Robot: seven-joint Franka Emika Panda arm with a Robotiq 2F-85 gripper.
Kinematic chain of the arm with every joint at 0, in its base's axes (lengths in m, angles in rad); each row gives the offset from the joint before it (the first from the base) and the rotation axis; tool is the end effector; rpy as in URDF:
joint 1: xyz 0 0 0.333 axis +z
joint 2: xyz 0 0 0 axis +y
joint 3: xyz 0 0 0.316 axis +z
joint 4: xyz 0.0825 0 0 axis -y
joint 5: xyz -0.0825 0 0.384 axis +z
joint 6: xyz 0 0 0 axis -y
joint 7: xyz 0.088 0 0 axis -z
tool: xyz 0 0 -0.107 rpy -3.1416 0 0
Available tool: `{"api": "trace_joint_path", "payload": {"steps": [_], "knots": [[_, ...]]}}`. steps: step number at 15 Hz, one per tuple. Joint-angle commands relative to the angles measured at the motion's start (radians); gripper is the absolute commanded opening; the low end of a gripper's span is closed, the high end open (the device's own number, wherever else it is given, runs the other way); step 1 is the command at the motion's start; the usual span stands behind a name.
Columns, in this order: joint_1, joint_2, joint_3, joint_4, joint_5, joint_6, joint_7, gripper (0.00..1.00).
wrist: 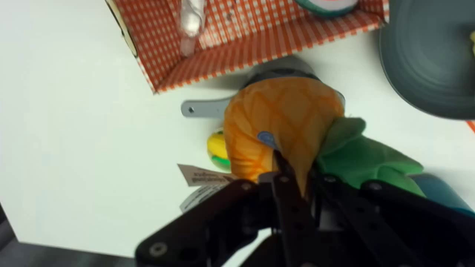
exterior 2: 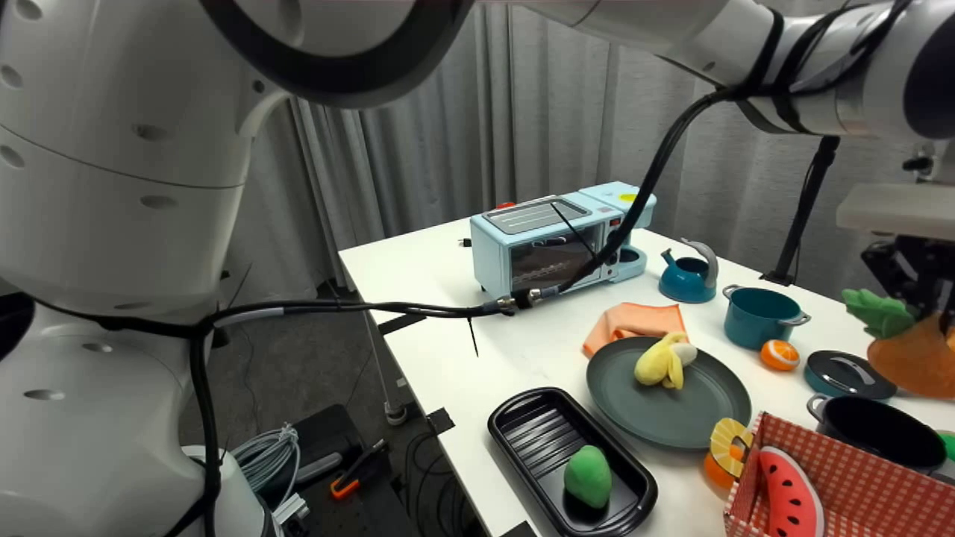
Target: Take the stuffed fruits from the basket and the tray and put them on the plate
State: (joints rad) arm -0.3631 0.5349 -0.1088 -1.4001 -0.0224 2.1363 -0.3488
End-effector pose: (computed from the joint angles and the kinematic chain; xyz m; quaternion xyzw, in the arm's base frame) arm 0.6547 -0.3176 0.4177 0.9931 -0.0458 0.0787 0.0744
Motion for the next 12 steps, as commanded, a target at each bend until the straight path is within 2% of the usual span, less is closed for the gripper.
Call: {"api": "trace_joint_path", "payload": {"steps": [1,7,12], "knots": [[0.035,-0.056,0.038,-0.024,0.029,0.069,-0.032,0.02],[0.095,-0.091,0.113,-0.109,0.067,0.149,-0.080,0.02],[0.122,-0.088,0.149,-0.193,0.089,0.138,-0.133,0.02]]}}
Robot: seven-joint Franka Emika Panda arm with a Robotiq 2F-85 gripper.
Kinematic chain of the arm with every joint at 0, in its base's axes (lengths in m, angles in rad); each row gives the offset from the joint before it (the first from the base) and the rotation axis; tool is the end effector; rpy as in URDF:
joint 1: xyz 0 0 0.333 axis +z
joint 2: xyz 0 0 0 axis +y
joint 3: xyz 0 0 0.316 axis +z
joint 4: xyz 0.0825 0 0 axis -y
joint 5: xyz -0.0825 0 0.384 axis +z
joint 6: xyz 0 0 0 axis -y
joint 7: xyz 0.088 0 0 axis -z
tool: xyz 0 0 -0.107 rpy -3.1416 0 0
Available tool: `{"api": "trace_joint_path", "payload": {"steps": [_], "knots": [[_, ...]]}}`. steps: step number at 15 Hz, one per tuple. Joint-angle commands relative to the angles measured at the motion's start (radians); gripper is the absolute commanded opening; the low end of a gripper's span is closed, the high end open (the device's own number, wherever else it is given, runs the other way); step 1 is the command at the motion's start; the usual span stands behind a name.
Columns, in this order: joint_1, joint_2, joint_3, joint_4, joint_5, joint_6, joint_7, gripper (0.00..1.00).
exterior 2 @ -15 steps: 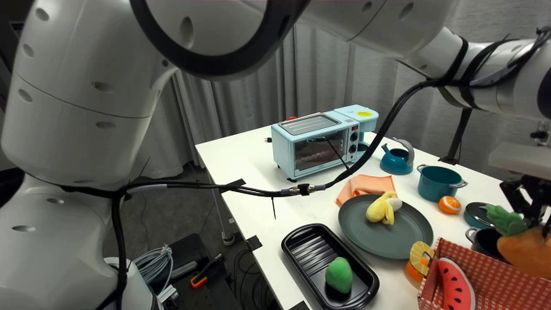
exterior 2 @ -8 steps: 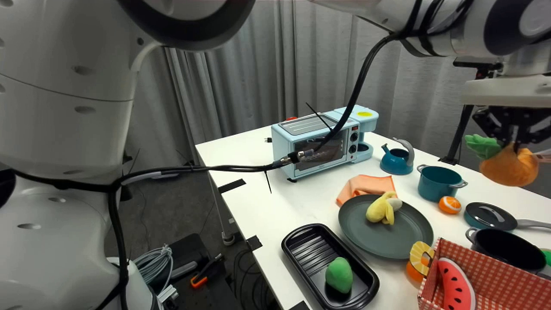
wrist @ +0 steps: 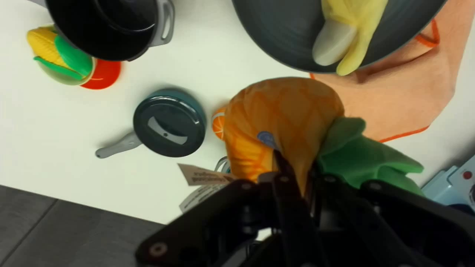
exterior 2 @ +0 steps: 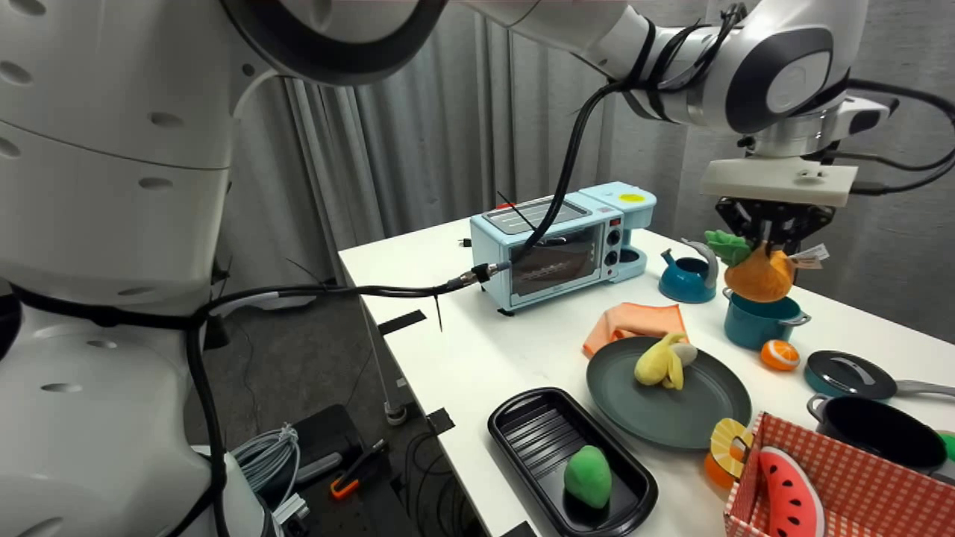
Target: Take the stuffed fruits from the basket and the tray and put them on the plate
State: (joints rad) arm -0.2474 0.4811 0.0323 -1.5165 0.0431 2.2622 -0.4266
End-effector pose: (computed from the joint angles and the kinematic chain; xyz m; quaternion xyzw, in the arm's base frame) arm 0.6989 -0.1554 0.4110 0.9868 0.0904 0.1332 0.0175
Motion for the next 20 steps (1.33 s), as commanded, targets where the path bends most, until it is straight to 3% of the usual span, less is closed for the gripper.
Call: {"api": "trace_joint_path", "payload": {"steps": [1,20], "knots": [[0.011,-0.035,0.008,-0.093,0.020,0.010,-0.061,0.02],[0.011,-0.063,-0.007,-0.266,0.004,-0.008,-0.124,0.02]]}}
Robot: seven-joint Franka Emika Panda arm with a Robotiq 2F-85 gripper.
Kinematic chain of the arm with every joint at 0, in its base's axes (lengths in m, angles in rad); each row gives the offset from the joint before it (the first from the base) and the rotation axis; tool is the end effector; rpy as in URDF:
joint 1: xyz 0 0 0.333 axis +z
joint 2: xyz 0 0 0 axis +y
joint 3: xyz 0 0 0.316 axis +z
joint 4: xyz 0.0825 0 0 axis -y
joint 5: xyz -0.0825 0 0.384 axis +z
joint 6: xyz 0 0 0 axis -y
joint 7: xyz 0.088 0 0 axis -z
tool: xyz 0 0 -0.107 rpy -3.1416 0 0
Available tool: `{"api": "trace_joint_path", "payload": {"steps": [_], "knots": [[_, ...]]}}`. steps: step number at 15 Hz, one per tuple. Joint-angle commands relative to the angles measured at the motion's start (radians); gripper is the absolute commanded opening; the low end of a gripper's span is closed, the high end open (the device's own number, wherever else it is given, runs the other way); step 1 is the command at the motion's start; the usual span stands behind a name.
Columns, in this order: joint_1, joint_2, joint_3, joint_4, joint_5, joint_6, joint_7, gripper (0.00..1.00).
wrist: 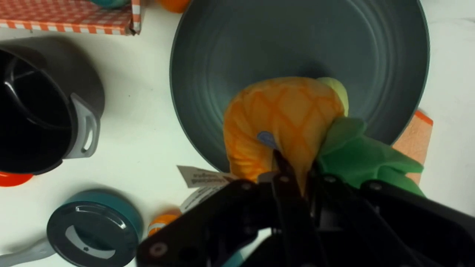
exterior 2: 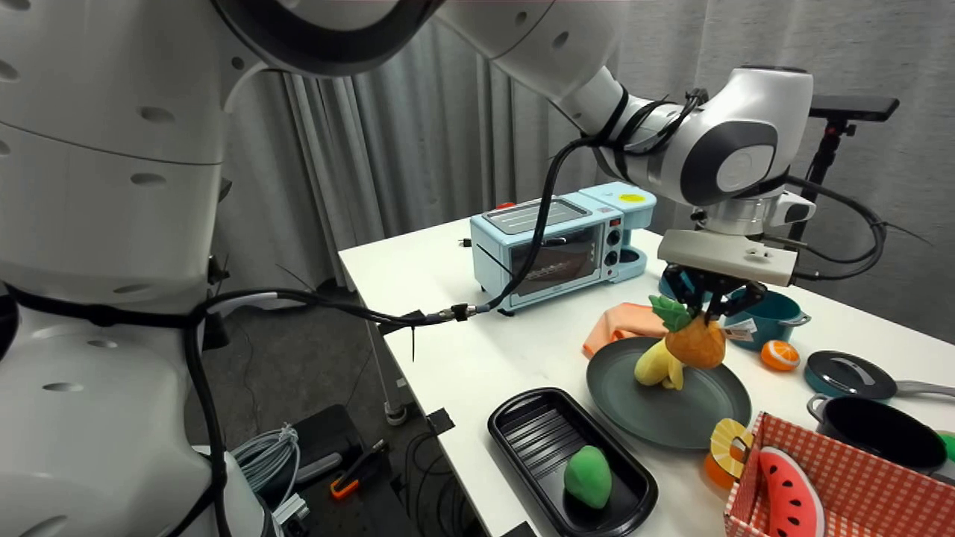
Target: Take the stuffed fruits from the basket and the tray and put them on the plate
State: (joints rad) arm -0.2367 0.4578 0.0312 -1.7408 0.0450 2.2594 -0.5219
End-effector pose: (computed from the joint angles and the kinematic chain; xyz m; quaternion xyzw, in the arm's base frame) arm 0.6531 -0.1369 0.3199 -0.9891 -0.1420 -0.0372 0.0122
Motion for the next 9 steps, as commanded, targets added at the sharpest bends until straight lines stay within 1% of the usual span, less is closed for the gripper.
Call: {"api": "trace_joint_path", "payload": {"steps": [1,9], "knots": [[0.001,-0.040,-0.006,-0.043,0.002,-0.005,-0.028,0.02],[0.002,-0.042,-0.009,-0.058,-0.004,-0.004,-0.027,0.02]]}}
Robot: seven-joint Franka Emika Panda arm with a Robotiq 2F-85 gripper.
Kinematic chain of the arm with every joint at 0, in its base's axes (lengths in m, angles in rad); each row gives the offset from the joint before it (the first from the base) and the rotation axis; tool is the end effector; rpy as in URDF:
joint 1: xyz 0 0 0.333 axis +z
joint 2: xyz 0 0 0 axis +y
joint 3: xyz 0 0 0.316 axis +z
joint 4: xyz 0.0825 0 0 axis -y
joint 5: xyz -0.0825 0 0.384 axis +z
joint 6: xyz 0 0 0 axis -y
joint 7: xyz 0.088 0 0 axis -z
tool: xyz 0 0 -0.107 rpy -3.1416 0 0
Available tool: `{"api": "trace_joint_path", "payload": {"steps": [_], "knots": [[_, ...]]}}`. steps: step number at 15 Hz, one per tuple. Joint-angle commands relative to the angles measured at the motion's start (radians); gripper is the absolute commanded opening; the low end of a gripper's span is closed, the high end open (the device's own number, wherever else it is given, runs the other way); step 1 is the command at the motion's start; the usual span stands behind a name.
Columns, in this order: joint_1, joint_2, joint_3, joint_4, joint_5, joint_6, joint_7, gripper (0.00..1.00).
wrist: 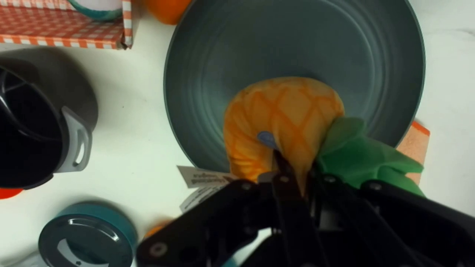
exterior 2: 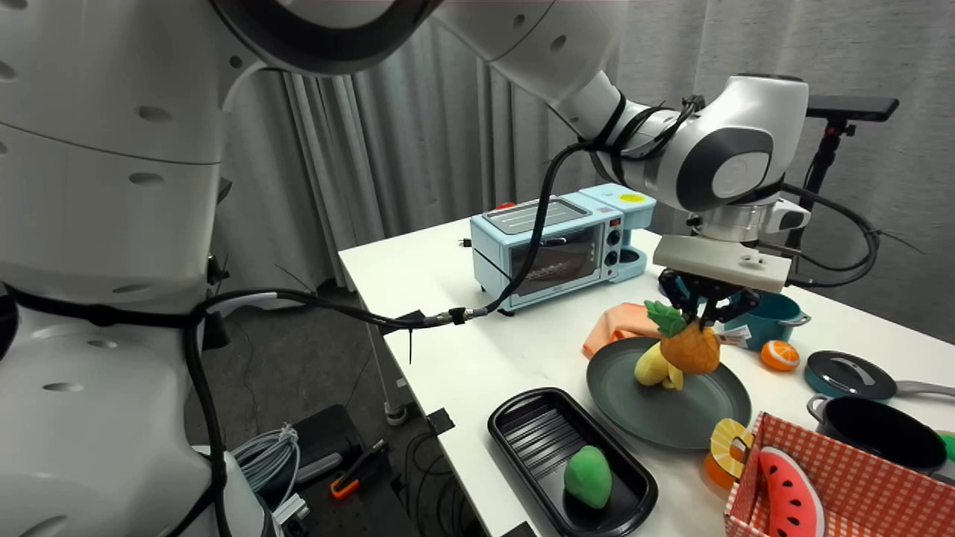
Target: Take the stuffed fruits from the basket and the tray and put them on the plate
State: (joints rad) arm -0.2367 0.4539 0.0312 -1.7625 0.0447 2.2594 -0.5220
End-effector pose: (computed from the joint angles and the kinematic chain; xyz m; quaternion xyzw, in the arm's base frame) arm 0.6476 -0.1356 0.3127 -0.9893 -0.1421 -0.0288 0.0151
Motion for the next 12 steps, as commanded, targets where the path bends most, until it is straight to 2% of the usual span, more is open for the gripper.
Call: {"api": "trace_joint_path", "payload": {"steps": [1,2,10,12], "knots": [[0.002,-0.038,-0.010,-0.036,-0.005,-0.004,-0.024,0.34],[0.003,-0.038,-0.011,-0.035,-0.005,-0.003,-0.022,0.36],[0.002,-0.079,-0.016,-0.054,-0.012,-0.001,-0.024,0.95],[0.002,-0.103,-0.018,-0.068,-0.010,-0.007,-0.025,1.00]]}}
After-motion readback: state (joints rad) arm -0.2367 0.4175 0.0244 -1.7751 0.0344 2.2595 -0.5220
